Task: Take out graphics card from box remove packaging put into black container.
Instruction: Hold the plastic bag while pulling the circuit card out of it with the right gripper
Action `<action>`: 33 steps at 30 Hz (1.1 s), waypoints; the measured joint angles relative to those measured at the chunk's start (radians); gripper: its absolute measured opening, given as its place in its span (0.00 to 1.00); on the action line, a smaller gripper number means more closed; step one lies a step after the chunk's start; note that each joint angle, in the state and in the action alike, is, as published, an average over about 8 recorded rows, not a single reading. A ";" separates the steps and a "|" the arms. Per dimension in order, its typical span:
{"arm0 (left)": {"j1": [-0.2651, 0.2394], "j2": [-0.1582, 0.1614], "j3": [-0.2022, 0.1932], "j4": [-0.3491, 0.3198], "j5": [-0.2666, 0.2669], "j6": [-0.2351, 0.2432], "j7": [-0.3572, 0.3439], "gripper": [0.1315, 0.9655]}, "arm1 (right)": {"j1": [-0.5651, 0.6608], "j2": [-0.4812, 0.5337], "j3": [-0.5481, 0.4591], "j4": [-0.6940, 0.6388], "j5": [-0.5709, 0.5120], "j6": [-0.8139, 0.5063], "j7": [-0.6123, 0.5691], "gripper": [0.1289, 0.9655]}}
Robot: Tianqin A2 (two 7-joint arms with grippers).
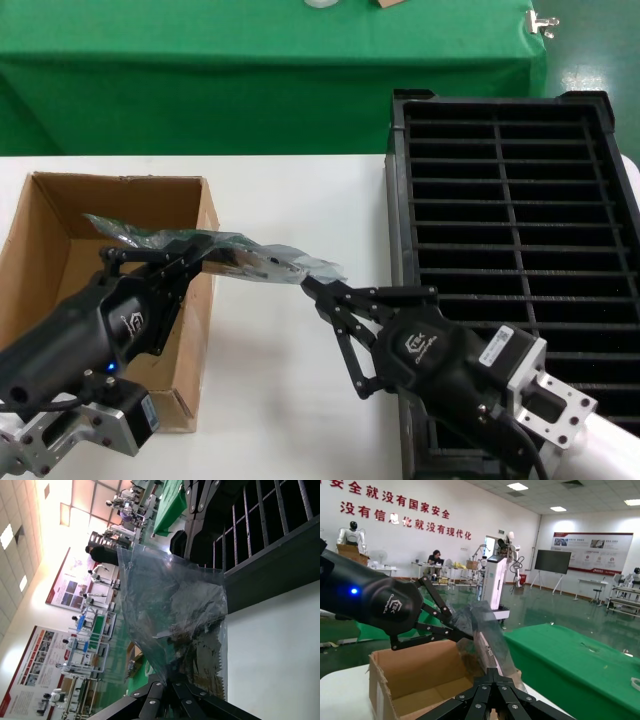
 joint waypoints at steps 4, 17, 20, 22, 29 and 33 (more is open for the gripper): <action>0.000 0.000 0.000 0.000 0.000 0.000 0.000 0.01 | 0.018 -0.007 -0.009 -0.014 0.001 0.002 -0.005 0.01; 0.000 -0.001 0.001 0.000 0.000 -0.001 -0.001 0.01 | 0.028 0.029 0.001 -0.017 0.026 -0.008 -0.023 0.01; 0.000 -0.001 0.001 0.000 0.000 -0.001 -0.001 0.01 | 0.025 0.040 0.007 -0.013 0.029 -0.006 -0.023 0.01; 0.000 -0.001 0.001 0.000 0.000 -0.001 -0.001 0.01 | 0.024 0.045 0.010 -0.011 0.032 -0.005 -0.024 0.01; 0.000 -0.001 0.001 0.000 0.001 -0.001 -0.001 0.01 | 0.031 0.043 0.011 -0.019 0.046 -0.006 -0.041 0.01; 0.000 -0.001 0.001 0.000 0.001 -0.001 -0.001 0.01 | 0.043 0.031 0.004 -0.036 0.058 -0.013 -0.060 0.01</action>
